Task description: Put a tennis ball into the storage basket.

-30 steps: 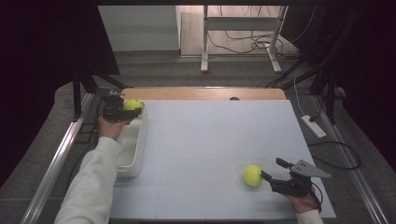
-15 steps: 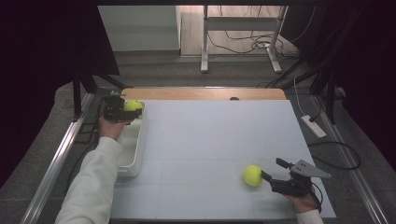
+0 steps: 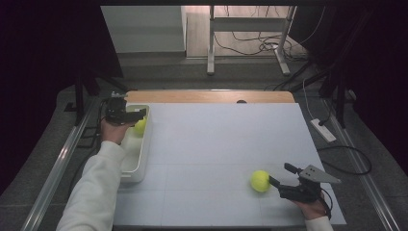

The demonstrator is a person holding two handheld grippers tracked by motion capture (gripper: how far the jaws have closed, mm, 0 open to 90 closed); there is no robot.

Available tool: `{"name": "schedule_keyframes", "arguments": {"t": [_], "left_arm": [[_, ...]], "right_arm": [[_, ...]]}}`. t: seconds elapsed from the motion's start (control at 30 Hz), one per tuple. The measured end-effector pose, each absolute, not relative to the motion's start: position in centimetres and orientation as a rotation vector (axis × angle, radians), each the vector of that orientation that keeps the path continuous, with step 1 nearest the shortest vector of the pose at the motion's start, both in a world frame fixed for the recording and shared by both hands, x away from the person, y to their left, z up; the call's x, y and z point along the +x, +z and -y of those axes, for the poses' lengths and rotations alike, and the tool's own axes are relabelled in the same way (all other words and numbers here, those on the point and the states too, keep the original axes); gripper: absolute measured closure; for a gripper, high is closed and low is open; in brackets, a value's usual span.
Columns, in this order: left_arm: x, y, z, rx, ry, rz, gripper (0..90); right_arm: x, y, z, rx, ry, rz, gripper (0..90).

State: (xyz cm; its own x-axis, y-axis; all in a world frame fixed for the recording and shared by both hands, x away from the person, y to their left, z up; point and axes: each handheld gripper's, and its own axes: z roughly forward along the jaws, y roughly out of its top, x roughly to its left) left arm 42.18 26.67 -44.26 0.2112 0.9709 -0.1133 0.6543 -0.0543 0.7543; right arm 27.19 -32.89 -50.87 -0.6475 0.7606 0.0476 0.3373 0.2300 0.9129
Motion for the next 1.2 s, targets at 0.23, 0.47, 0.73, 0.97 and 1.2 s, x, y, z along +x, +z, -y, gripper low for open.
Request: {"name": "schedule_keyframes", "arguments": {"t": [0.23, 0.47, 0.73, 0.97, 1.2], "left_arm": [[41.9, -44.1, -26.6, 1.78, 0.551, -1.498, 10.3], [41.7, -43.9, -26.6, 1.773, 0.536, -1.472, 10.4], [41.1, -43.8, -26.7, 1.756, 0.505, -1.433, 10.8], [40.1, -43.5, -26.4, 1.749, 0.475, -1.366, 11.1], [39.0, -43.0, -25.4, 1.754, 0.473, -1.282, 11.1]], "right_arm": [[27.2, -50.8, 32.9, 1.007, 1.397, -2.105, 16.7], [27.2, -50.9, 32.9, 1.008, 1.397, -2.104, 16.7], [27.2, -50.9, 32.9, 1.009, 1.397, -2.101, 16.7], [27.2, -50.9, 32.9, 1.011, 1.395, -2.102, 16.7], [27.2, -50.9, 32.9, 1.014, 1.4, -2.096, 16.7]]}}
